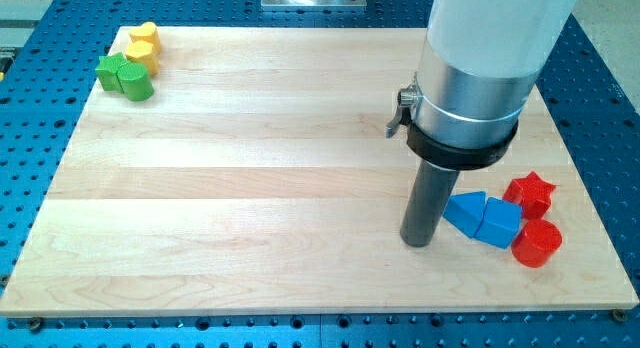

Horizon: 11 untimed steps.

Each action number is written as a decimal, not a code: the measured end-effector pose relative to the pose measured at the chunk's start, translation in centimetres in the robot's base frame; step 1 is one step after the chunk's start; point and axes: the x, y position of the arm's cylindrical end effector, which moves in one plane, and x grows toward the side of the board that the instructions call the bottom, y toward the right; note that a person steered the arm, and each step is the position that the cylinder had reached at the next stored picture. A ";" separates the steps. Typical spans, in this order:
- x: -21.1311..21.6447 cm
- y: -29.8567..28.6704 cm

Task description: Push the red star towards the bottom left side of the board

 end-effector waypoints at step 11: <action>-6.3 -7.9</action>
